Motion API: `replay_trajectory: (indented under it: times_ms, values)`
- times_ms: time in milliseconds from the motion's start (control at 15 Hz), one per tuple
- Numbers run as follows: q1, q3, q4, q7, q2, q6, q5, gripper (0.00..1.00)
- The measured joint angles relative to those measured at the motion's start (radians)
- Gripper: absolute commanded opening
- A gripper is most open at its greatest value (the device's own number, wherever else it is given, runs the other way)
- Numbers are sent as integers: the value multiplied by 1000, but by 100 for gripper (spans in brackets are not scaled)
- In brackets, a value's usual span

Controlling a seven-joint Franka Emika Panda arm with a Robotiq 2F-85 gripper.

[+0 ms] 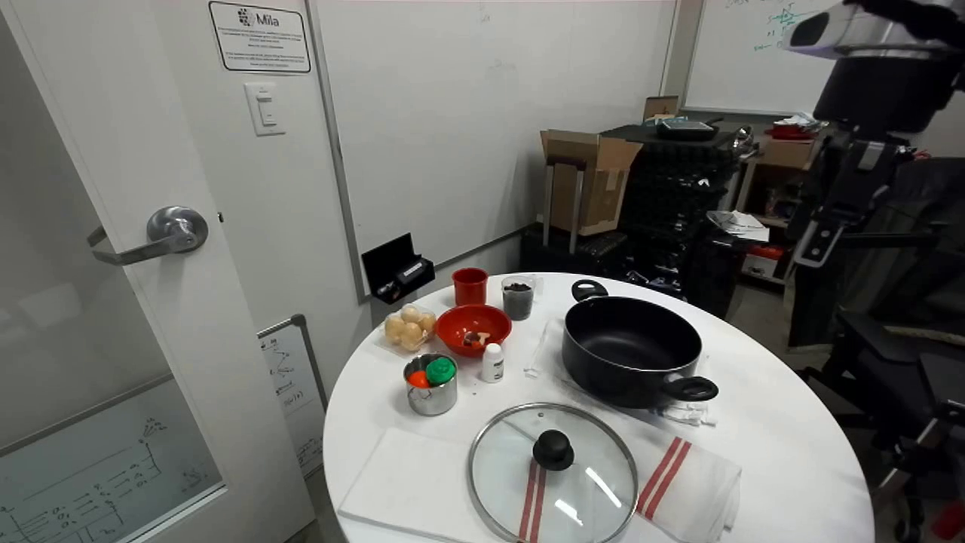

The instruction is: Put the lid on the black pot

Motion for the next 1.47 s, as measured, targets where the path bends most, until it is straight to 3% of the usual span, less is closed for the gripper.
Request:
replay_trajectory:
  times_ms: [267, 600, 1000, 1467]
  values:
    - [22, 40, 158, -37, 212, -15, -21, 100]
    - [24, 79, 407, -37, 513, -82, -131, 100]
    - [58, 87, 716, -38, 842, -192, -229, 100]
    - [114, 89, 960, -64, 1124, -238, -271, 100]
